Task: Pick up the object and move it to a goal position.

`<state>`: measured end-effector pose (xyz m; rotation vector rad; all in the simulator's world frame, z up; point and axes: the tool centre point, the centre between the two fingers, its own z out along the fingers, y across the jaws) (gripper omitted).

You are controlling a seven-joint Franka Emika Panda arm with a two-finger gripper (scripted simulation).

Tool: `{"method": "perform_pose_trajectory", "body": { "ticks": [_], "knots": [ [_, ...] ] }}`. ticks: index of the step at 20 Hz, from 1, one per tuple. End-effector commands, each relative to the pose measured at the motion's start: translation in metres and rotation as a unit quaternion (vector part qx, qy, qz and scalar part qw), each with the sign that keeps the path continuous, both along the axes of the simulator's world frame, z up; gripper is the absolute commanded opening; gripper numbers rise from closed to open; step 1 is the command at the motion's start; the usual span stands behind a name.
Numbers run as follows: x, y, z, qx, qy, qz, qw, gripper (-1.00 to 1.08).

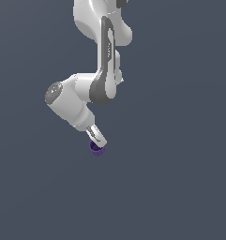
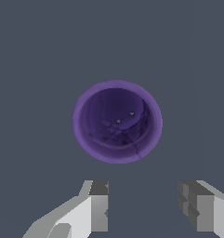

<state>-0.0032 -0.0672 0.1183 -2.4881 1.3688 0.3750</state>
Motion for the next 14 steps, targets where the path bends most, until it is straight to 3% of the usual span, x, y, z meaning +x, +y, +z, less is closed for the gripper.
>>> {"method": "perform_pose_trajectory", "body": {
  "ticks": [1, 7, 14],
  "knots": [
    [-0.001, -0.007, -0.006, 0.019, 0.021, -0.056, 0.9980, 0.28],
    [-0.003, -0.020, -0.017, 0.054, 0.059, -0.153, 0.9850, 0.28],
    [-0.003, -0.028, -0.023, 0.077, 0.083, -0.211, 0.9708, 0.28]
  ]
}}
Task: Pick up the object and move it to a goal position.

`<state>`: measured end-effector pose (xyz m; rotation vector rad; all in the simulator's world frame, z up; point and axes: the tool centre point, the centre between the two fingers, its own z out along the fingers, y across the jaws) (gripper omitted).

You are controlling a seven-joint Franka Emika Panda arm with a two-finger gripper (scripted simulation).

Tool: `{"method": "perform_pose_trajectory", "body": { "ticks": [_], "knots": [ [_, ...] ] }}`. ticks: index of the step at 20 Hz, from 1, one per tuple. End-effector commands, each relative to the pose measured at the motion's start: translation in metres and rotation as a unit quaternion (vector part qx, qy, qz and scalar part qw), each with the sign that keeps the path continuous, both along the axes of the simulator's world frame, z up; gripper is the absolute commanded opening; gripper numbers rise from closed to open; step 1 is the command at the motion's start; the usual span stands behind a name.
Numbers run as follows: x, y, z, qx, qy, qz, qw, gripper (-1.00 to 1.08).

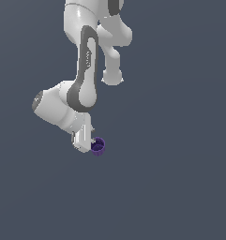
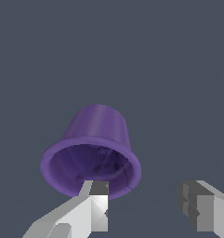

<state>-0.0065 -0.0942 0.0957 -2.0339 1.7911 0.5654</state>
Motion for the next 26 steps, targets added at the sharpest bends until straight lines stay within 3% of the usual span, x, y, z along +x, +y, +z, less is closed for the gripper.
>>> {"method": "perform_pose_trajectory", "body": {
  "ticks": [1, 17, 18, 26],
  "knots": [
    [0.000, -0.001, -0.001, 0.006, 0.006, -0.014, 0.9999, 0.28],
    [-0.002, 0.014, -0.027, 0.007, 0.008, -0.019, 0.9998, 0.28],
    [-0.002, 0.014, -0.027, 0.007, 0.008, -0.019, 0.9998, -1.00],
    [-0.002, 0.014, -0.027, 0.007, 0.008, -0.019, 0.9998, -1.00]
  ]
}}
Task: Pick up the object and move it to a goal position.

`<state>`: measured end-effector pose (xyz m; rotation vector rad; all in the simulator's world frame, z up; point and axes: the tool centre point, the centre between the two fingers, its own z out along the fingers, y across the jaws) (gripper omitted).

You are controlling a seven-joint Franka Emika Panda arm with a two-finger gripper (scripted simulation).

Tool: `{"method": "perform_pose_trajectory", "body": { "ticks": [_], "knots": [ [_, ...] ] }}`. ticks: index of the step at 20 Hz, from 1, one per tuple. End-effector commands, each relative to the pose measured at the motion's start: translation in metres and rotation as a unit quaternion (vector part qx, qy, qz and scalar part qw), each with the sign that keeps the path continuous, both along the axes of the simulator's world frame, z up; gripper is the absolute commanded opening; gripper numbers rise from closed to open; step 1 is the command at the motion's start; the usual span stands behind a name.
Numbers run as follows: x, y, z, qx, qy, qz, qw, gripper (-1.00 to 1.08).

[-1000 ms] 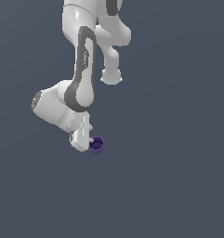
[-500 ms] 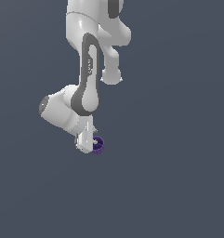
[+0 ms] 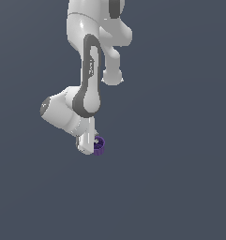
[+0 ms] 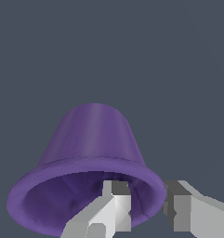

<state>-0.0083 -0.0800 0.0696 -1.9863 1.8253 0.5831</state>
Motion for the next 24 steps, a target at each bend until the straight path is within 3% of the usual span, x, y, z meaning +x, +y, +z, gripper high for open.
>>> {"method": "perform_pose_trajectory", "body": {
  "ticks": [1, 12, 18, 24],
  "knots": [
    [0.000, 0.000, -0.001, 0.000, 0.001, 0.000, 1.0000, -1.00],
    [0.018, 0.006, 0.035, -0.008, -0.023, -0.033, 0.9992, -1.00],
    [0.042, 0.013, 0.091, -0.020, -0.059, -0.084, 0.9945, -1.00],
    [0.069, 0.022, 0.165, -0.036, -0.105, -0.149, 0.9826, -1.00]
  ]
}}
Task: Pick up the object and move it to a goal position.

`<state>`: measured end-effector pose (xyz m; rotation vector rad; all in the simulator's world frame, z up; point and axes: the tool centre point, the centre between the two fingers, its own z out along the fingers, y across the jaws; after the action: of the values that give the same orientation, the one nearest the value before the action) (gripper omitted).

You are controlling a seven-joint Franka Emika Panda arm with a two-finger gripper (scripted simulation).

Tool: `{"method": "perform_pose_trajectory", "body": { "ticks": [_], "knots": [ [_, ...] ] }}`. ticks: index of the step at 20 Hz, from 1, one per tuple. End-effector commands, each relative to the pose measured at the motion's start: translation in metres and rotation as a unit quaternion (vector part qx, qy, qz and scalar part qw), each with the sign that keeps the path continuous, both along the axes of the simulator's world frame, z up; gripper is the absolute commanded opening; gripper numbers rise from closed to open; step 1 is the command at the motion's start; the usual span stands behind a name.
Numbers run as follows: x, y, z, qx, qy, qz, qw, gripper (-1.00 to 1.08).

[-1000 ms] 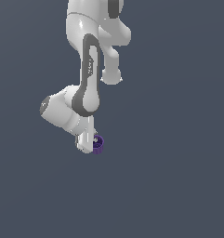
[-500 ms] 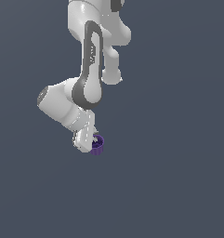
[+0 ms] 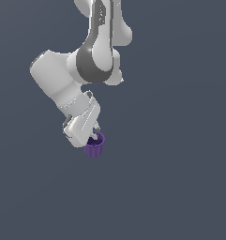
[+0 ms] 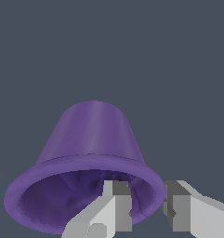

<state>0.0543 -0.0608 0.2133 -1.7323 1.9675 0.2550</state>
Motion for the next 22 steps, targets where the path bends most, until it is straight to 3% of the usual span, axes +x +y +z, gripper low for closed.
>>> {"method": "perform_pose_trajectory", "body": {
  "ticks": [1, 9, 22],
  "knots": [
    [0.011, 0.004, 0.034, -0.006, -0.021, -0.028, 0.9994, -1.00],
    [0.035, 0.012, 0.123, -0.027, -0.076, -0.105, 0.9912, -1.00],
    [0.053, 0.023, 0.231, -0.055, -0.138, -0.195, 0.9695, -1.00]
  ]
}}
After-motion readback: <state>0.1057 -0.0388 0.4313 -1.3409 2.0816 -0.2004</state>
